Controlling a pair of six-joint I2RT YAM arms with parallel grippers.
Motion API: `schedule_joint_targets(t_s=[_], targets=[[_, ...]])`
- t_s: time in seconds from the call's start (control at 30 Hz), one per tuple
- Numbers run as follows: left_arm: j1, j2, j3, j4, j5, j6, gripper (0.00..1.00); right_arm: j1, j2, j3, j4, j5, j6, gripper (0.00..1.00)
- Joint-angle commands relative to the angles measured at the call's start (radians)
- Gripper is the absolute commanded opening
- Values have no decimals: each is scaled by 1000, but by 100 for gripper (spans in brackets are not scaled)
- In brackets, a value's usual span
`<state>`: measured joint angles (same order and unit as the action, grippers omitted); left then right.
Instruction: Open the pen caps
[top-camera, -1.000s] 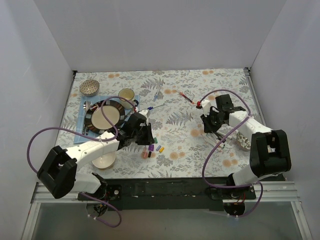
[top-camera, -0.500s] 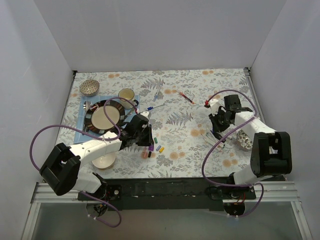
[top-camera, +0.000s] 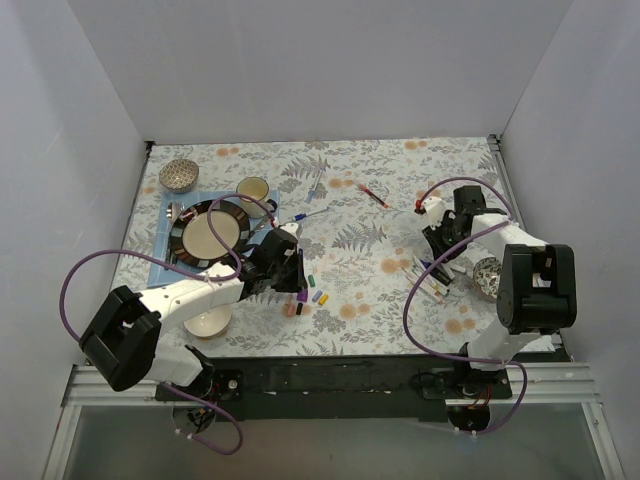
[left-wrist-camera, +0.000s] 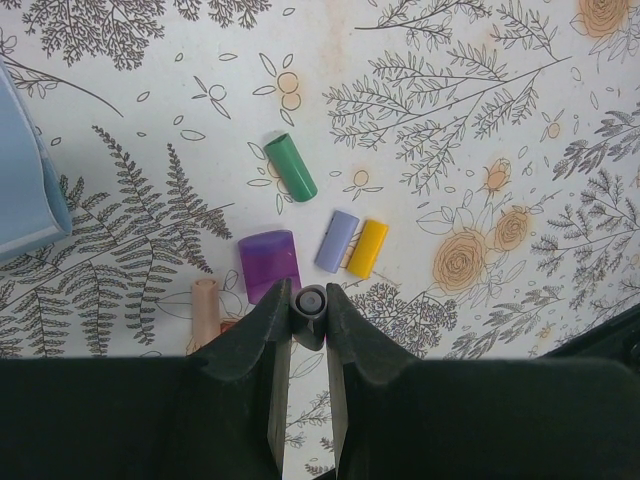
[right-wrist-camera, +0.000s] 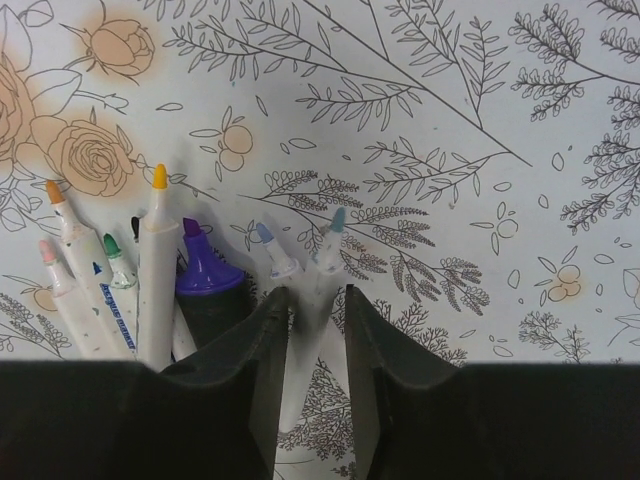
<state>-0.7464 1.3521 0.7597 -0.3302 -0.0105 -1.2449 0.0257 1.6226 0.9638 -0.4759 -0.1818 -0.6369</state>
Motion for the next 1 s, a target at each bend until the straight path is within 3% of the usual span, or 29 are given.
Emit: schedule_joint_targets(t_s=[0.0,0.7,0.97], targets=[[-7,-28,0,2,-22,13,8,-15,16,42,-36,-27,-33,39],[-8,-10,10,2,-25,19,13,-17,-118,24,-58,-123,-46,47],[-8,100,81,3,-40,39,14,-17,-187,4,-56,-212,-33,48]])
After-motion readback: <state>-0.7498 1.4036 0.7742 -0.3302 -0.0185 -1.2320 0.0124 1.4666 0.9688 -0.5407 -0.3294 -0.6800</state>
